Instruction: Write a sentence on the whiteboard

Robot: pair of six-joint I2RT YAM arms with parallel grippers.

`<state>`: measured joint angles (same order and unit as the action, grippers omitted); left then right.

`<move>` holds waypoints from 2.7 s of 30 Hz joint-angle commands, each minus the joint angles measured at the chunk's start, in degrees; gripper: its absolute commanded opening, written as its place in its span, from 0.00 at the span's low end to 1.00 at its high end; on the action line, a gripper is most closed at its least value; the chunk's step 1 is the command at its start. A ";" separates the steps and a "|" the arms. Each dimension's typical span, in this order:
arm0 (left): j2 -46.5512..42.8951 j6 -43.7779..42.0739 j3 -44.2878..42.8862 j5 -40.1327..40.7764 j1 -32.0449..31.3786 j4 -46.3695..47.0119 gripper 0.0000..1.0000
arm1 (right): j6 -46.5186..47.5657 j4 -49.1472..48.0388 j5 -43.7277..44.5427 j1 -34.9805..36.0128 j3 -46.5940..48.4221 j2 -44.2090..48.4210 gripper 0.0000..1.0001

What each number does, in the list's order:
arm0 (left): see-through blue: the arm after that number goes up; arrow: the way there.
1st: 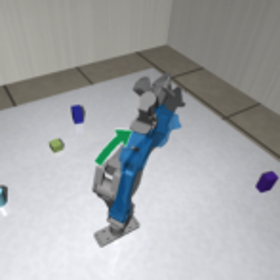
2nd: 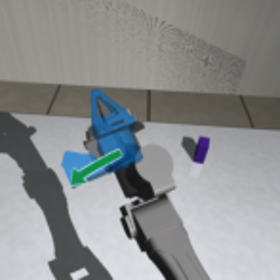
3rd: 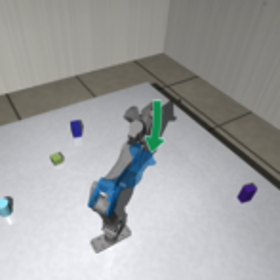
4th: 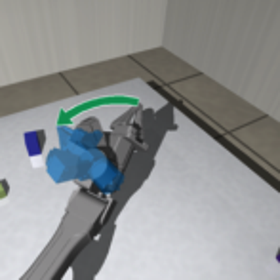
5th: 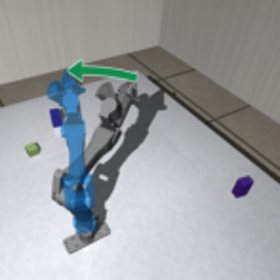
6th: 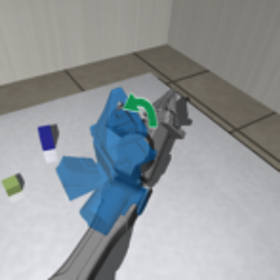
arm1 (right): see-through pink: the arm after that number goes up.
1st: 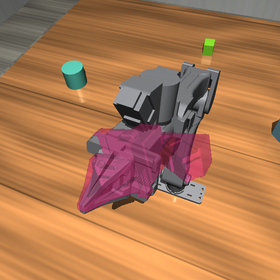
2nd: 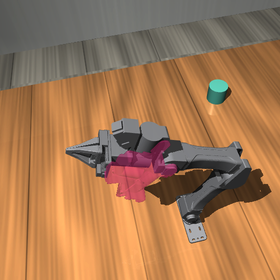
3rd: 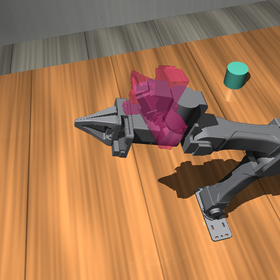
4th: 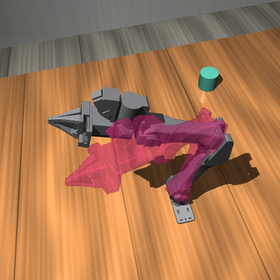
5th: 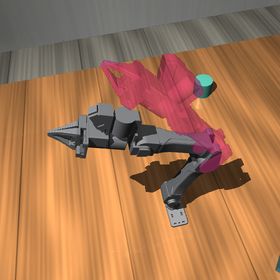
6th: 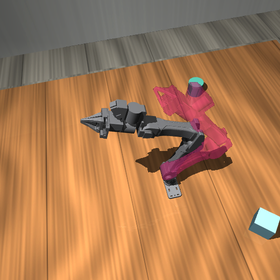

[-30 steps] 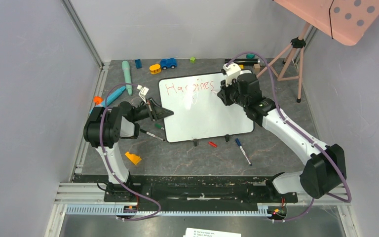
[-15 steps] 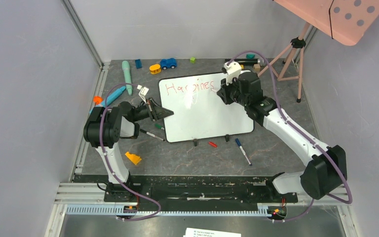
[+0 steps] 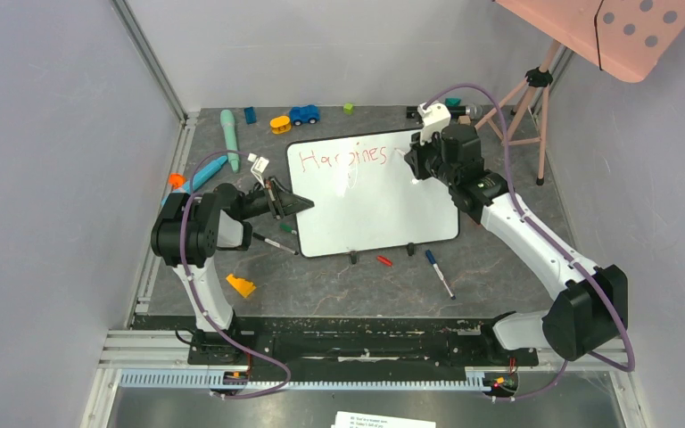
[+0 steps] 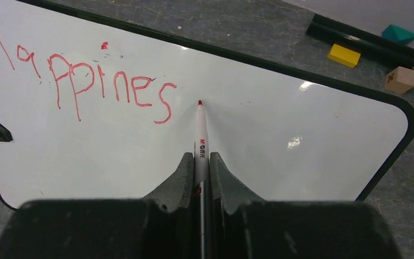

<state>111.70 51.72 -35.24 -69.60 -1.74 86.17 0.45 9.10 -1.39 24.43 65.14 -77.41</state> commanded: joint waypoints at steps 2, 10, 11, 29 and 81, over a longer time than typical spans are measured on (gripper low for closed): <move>-0.83 -5.23 0.59 -0.84 -0.61 3.04 0.02 | -0.42 -4.16 1.04 -0.51 2.78 0.07 0.00; -0.87 -5.30 0.63 -0.84 -0.59 3.04 0.02 | -0.36 -4.13 3.03 -0.69 2.76 -1.32 0.00; -0.88 -5.31 0.66 -0.80 -0.58 3.08 0.02 | -0.36 -4.01 3.33 -0.69 2.77 -1.43 0.00; -0.87 -5.31 0.66 -0.81 -0.56 3.04 0.02 | -0.36 -3.65 -3.16 -0.79 3.01 -3.05 0.00; -0.78 -5.23 0.56 -0.80 -0.56 3.04 0.02 | -7.01 -18.67 -6.57 -0.79 -18.25 19.63 0.00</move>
<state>111.59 51.70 -35.24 -69.60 -1.80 86.17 -4.97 -4.08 -9.45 23.77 50.87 -62.61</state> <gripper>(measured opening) 0.095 0.110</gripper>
